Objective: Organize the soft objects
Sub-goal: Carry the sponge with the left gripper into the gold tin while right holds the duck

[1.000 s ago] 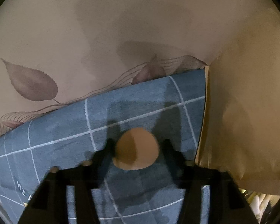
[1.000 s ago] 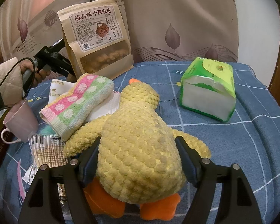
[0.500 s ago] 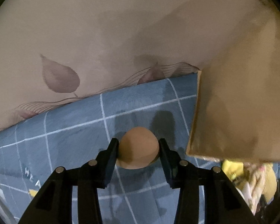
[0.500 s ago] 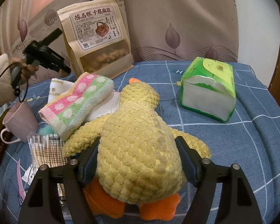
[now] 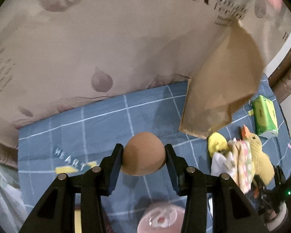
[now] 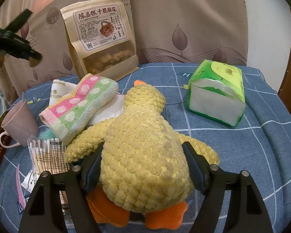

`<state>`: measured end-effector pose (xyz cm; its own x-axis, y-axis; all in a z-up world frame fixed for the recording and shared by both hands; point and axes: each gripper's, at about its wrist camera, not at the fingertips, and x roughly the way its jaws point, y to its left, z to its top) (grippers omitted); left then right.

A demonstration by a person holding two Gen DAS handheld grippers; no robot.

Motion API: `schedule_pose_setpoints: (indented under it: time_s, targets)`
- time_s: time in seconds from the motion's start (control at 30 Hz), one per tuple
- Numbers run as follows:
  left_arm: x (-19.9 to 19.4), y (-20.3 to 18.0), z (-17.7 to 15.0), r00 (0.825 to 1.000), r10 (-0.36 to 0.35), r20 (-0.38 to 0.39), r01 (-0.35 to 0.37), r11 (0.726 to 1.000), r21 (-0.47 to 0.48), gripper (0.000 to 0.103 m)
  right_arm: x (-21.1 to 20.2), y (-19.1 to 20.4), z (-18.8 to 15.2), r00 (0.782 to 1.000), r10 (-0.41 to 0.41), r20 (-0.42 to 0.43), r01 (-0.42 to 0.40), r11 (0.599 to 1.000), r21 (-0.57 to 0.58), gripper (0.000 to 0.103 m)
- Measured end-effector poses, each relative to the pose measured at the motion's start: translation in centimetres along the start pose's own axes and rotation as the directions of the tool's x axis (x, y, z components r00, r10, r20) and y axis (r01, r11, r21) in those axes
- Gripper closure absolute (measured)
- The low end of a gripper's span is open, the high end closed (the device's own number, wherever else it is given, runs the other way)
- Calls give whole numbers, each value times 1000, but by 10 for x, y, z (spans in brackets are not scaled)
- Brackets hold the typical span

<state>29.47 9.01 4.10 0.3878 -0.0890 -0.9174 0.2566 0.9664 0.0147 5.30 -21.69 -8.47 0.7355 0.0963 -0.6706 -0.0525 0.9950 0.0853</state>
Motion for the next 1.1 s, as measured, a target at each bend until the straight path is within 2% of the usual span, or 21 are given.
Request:
schedule_pose_setpoints:
  time_s: [0.27, 0.47, 0.63, 0.8, 0.97, 1.1]
  targets:
    - [-68, 25, -51, 997, 59, 43, -59, 998, -23, 59, 0, 0, 0, 1000, -4, 0, 4, 1000, -5, 30]
    - [-90, 68, -93, 992, 124, 35, -120, 988, -92, 59, -1, 1, -1, 1000, -12, -1, 12, 1000, -17, 30]
    - [-78, 104, -132, 987, 159, -26, -161, 975, -153, 59, -1, 1, -2, 1000, -21, -4, 21, 999, -27, 30]
    - [-48, 147, -171, 982, 162, -99, -182, 952, -245, 59, -2, 3, -1, 1000, -30, -7, 29, 999, -39, 33]
    - [-24, 179, -194, 974, 180, -137, -215, 927, -306, 59, -3, 5, 1, 999, -45, -15, 44, 998, -51, 36]
    - [-11, 193, -202, 971, 188, -146, -227, 919, -323, 59, -5, 8, 4, 998, -58, -24, 57, 997, -56, 39]
